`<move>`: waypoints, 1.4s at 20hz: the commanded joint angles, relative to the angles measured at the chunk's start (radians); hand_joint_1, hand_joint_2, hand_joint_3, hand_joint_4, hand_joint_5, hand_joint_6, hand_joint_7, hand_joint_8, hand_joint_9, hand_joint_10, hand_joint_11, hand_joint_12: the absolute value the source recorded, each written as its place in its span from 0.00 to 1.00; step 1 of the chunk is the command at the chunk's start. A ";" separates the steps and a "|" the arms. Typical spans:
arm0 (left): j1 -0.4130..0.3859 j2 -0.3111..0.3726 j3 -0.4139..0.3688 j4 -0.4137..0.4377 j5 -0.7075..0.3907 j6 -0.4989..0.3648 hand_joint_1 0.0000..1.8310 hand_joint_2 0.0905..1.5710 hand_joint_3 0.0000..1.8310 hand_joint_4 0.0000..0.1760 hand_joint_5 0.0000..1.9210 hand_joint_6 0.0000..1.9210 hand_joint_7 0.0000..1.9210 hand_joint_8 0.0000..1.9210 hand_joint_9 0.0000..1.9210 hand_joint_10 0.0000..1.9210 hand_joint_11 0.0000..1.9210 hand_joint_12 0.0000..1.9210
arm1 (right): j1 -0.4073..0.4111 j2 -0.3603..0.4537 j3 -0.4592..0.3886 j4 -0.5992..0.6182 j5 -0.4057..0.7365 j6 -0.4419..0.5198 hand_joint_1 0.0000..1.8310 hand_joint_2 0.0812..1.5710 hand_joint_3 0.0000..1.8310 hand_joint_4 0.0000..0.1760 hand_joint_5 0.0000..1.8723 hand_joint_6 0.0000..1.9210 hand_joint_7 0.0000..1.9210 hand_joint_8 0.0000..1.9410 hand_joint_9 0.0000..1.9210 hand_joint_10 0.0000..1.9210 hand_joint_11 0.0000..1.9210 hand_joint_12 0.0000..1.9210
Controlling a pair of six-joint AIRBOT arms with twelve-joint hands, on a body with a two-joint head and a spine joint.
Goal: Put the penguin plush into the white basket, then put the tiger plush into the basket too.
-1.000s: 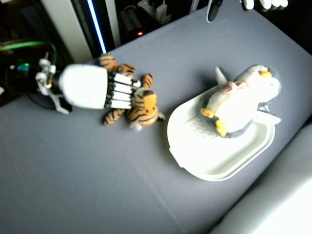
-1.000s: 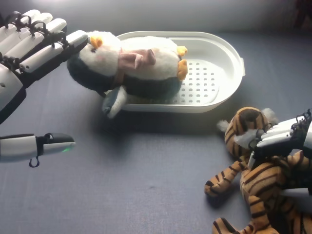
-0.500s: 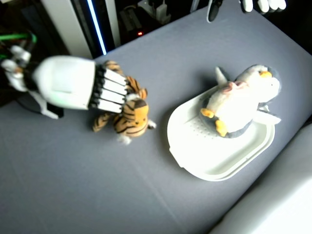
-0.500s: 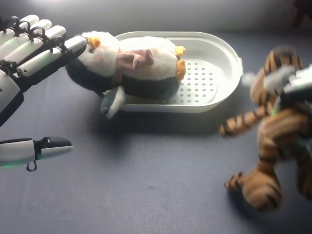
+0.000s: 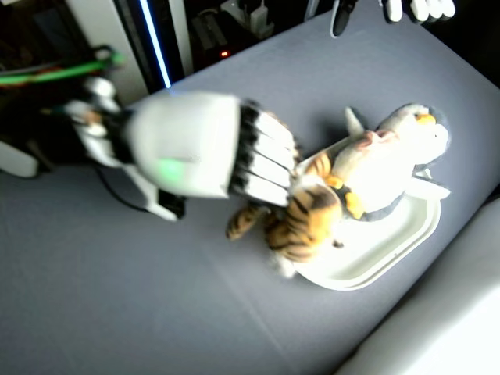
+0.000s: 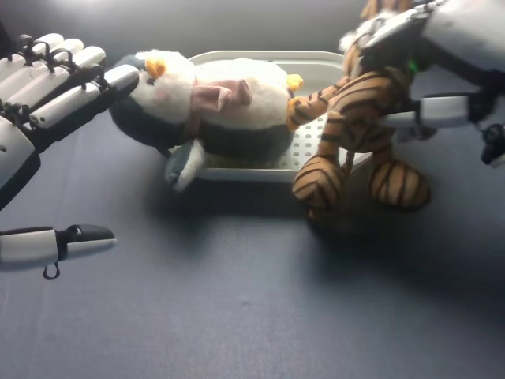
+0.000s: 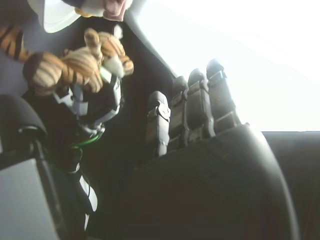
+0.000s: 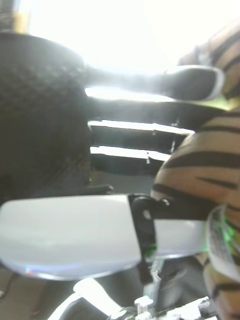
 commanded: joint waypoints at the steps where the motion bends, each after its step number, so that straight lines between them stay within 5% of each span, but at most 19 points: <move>1: -0.008 -0.001 0.007 0.004 -0.117 -0.004 0.49 0.52 0.00 0.54 0.08 0.00 0.05 0.00 0.04 0.00 0.02 0.02 | 0.037 -0.016 0.029 0.022 0.026 0.002 0.68 0.70 0.00 0.00 0.58 0.38 0.45 0.66 0.43 0.51 0.37 0.73; 3: -0.013 -0.007 0.011 0.009 -0.110 -0.007 0.49 0.52 0.00 0.53 0.08 0.00 0.05 0.00 0.04 0.00 0.03 0.02 | 0.075 -0.060 0.082 0.013 -0.049 0.002 0.68 0.70 0.00 0.00 0.60 0.35 0.44 0.67 0.43 0.56 0.36 0.77; 5: -0.024 -0.018 0.021 0.019 -0.099 -0.017 0.48 0.52 0.00 0.50 0.08 0.00 0.06 0.00 0.05 0.00 0.03 0.03 | 0.085 -0.071 0.097 0.009 -0.075 0.002 0.74 0.69 0.00 0.00 0.53 0.47 0.46 0.55 0.51 0.59 0.42 0.59; 6: -0.026 -0.022 0.023 0.020 -0.096 -0.017 0.48 0.52 0.00 0.53 0.08 0.00 0.06 0.00 0.05 0.01 0.03 0.03 | 0.085 -0.071 0.093 0.002 -0.075 0.006 0.65 0.65 0.00 0.00 0.43 0.20 0.40 0.23 0.39 0.33 0.34 0.55; 7: -0.026 -0.023 0.023 0.020 -0.098 -0.017 0.47 0.52 0.00 0.59 0.08 0.00 0.07 0.00 0.05 0.01 0.04 0.03 | 0.085 -0.071 0.085 -0.008 -0.074 0.006 0.51 0.61 0.00 0.14 0.34 0.05 0.33 0.06 0.31 0.13 0.18 0.47; 8: -0.024 -0.022 0.022 0.020 -0.100 -0.018 0.48 0.51 0.00 0.59 0.08 0.00 0.07 0.00 0.05 0.00 0.03 0.03 | 0.085 -0.070 0.079 -0.011 -0.070 0.006 0.42 0.60 0.00 0.28 0.21 0.01 0.23 0.01 0.21 0.03 0.07 0.36; 11: -0.020 -0.021 0.019 0.019 -0.105 -0.022 0.49 0.51 0.00 0.50 0.08 0.00 0.07 0.00 0.05 0.00 0.02 0.03 | 0.085 -0.070 0.037 -0.015 -0.033 0.006 0.29 0.60 0.00 0.74 0.05 0.00 0.09 0.00 0.09 0.00 0.00 0.22; 15: -0.014 -0.020 0.017 0.013 -0.116 -0.027 0.48 0.51 0.00 0.47 0.09 0.00 0.07 0.00 0.06 0.00 0.04 0.05 | 0.047 -0.025 -0.023 -0.015 0.055 0.027 0.24 0.63 0.00 0.83 0.00 0.00 0.03 0.00 0.01 0.00 0.00 0.01; 16: -0.010 -0.018 0.016 0.011 -0.122 -0.029 0.48 0.52 0.00 0.53 0.09 0.00 0.07 0.00 0.05 0.00 0.04 0.05 | 0.020 -0.004 -0.039 -0.015 0.099 0.055 0.22 0.63 0.00 0.97 0.00 0.00 0.03 0.00 0.00 0.00 0.00 0.00; 17: -0.006 -0.018 0.013 0.009 -0.129 -0.029 0.48 0.52 0.00 0.46 0.09 0.00 0.07 0.00 0.05 0.00 0.03 0.05 | -0.012 0.017 -0.053 -0.010 0.151 0.090 0.22 0.64 0.00 0.97 0.00 0.00 0.02 0.00 0.00 0.00 0.00 0.00; 20: 0.013 -0.016 0.004 0.004 -0.155 -0.032 0.49 0.53 0.00 0.54 0.08 0.00 0.05 0.00 0.03 0.00 0.00 0.04 | -0.146 0.102 -0.127 0.040 0.331 0.146 0.28 0.63 0.00 1.00 0.02 0.01 0.03 0.00 0.00 0.00 0.00 0.00; 21: 0.021 -0.015 0.001 0.003 -0.166 -0.034 0.49 0.53 0.00 0.51 0.08 0.00 0.05 0.00 0.03 0.00 0.00 0.04 | -0.190 0.130 -0.158 0.056 0.379 0.147 0.27 0.63 0.00 0.96 0.02 0.00 0.03 0.00 0.00 0.00 0.00 0.00; 23: 0.034 -0.013 -0.008 -0.003 -0.190 -0.036 0.47 0.52 0.00 0.62 0.07 0.00 0.05 0.00 0.03 0.00 0.00 0.02 | -0.286 0.186 -0.229 0.082 0.476 0.147 0.27 0.67 0.01 0.71 0.01 0.00 0.02 0.00 0.01 0.00 0.00 0.00; 25: 0.048 -0.011 -0.012 -0.013 -0.215 -0.042 0.47 0.52 0.00 0.62 0.06 0.00 0.05 0.00 0.02 0.00 0.00 0.00 | -0.373 0.225 -0.284 0.112 0.569 0.147 0.27 0.67 0.00 0.70 0.02 0.00 0.02 0.00 0.00 0.00 0.00 0.00; 26: 0.054 -0.012 -0.013 -0.015 -0.222 -0.045 0.46 0.53 0.00 0.63 0.06 0.00 0.05 0.00 0.02 0.00 0.00 0.00 | -0.418 0.235 -0.306 0.130 0.611 0.147 0.26 0.66 0.00 0.82 0.02 0.00 0.02 0.01 0.00 0.00 0.00 0.00; 28: 0.072 -0.012 -0.022 -0.020 -0.240 -0.048 0.46 0.54 0.00 0.67 0.05 0.00 0.04 0.00 0.02 0.00 0.00 0.00 | -0.507 0.247 -0.342 0.180 0.701 0.150 0.29 0.68 0.00 0.56 0.06 0.01 0.07 0.01 0.04 0.01 0.03 0.01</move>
